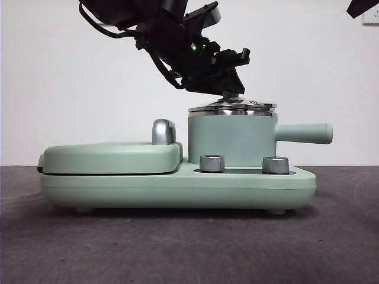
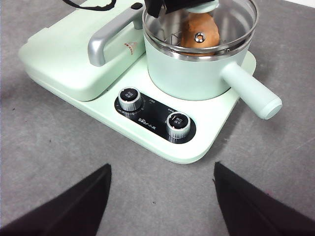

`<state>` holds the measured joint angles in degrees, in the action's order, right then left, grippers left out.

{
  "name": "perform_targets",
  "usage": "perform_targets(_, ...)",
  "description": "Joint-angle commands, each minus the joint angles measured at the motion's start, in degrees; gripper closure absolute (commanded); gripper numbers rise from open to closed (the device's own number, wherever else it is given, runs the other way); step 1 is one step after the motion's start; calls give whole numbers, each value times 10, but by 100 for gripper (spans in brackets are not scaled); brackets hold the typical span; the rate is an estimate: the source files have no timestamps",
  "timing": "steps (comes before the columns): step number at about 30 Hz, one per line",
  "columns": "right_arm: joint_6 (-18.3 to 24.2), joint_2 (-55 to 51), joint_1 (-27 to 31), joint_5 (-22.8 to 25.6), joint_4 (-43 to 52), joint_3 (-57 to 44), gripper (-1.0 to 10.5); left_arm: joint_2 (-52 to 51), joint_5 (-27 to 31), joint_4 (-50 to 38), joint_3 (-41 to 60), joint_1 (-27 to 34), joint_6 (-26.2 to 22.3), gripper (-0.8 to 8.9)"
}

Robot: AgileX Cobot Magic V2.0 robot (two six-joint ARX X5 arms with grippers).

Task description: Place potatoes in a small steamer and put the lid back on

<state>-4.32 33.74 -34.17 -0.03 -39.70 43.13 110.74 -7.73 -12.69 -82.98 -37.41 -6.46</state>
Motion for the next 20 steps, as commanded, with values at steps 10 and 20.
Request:
perform_targets(10, 5, 3, -5, 16, 4, 2, 625, 7, 0, 26, -19, -4, -14, 800)
perform_targets(20, 4, 3, -5, 16, 4, 2, 625, 7, 0, 84, -19, -3, -19, 801)
